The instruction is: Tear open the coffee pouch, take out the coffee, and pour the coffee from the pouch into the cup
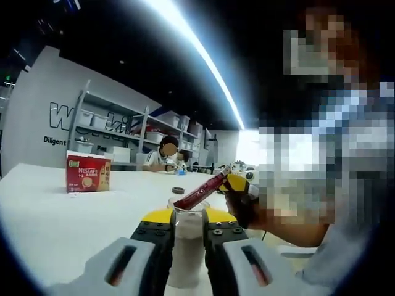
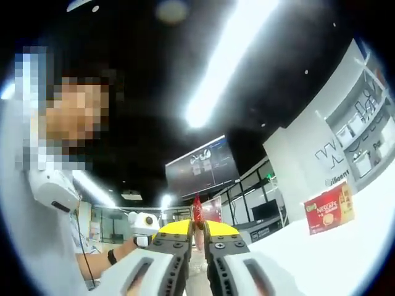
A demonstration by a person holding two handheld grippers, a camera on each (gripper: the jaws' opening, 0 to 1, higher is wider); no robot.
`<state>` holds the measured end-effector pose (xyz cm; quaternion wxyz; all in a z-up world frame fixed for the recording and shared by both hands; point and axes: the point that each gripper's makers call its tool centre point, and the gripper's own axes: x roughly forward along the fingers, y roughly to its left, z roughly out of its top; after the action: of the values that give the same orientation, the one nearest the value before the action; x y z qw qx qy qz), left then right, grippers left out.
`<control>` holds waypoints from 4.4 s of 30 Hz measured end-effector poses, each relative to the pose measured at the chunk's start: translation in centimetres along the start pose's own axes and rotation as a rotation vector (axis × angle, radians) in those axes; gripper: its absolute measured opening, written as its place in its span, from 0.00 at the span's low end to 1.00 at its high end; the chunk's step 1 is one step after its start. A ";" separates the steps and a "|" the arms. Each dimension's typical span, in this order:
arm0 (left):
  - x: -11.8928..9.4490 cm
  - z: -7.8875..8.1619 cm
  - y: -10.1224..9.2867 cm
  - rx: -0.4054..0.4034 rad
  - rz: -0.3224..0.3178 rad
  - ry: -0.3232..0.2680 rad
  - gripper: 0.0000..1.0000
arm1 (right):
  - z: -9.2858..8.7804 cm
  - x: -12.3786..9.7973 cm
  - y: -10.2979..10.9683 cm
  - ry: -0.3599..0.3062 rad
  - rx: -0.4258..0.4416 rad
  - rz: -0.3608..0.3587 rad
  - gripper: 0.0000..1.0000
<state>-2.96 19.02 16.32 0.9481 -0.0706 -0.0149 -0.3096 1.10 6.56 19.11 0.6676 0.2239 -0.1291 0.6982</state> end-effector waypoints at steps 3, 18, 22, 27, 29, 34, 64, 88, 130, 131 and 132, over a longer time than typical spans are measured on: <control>0.0 0.0 -0.1 0.004 -0.001 0.003 0.20 | -0.6 0.6 0.2 0.017 -0.014 0.008 0.11; -0.5 0.5 0.1 0.012 0.009 0.000 0.20 | -1.1 2.6 0.5 0.013 -0.043 0.029 0.06; -0.3 0.5 0.1 0.013 0.004 0.002 0.19 | -1.3 2.3 0.6 -0.022 -0.034 0.026 0.07; 0.1 0.4 -0.1 0.015 -0.005 0.008 0.19 | -2.3 2.0 0.4 -0.026 -0.015 0.012 0.12; 0.2 0.4 -0.2 0.014 -0.008 0.010 0.19 | -2.2 2.0 0.4 -0.031 -0.013 0.012 0.11; 0.2 0.3 -0.2 0.013 -0.008 0.011 0.19 | -2.1 2.0 0.4 -0.038 -0.021 0.019 0.07; 0.1 -0.3 0.4 0.001 0.006 0.018 0.19 | -2.6 2.3 0.1 0.205 -0.084 0.018 0.13; 1.0 0.2 0.5 0.026 -0.039 0.033 0.20 | -3.4 3.0 -0.7 0.556 -0.083 0.059 0.06; 8.7 2.5 -3.7 0.318 -0.393 0.134 0.07 | 0.7 4.4 0.1 0.289 -0.087 0.134 0.16; 8.6 2.5 -3.8 0.317 -0.398 0.134 0.07 | 1.1 4.3 0.1 0.268 -0.068 0.140 0.15; 8.6 2.6 -3.9 0.316 -0.400 0.136 0.07 | 1.5 4.1 0.1 0.243 -0.058 0.141 0.14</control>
<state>1.73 11.26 19.97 0.8662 0.1038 -0.0131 -0.4887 1.20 9.45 22.44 0.6338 0.1086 -0.0828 0.7614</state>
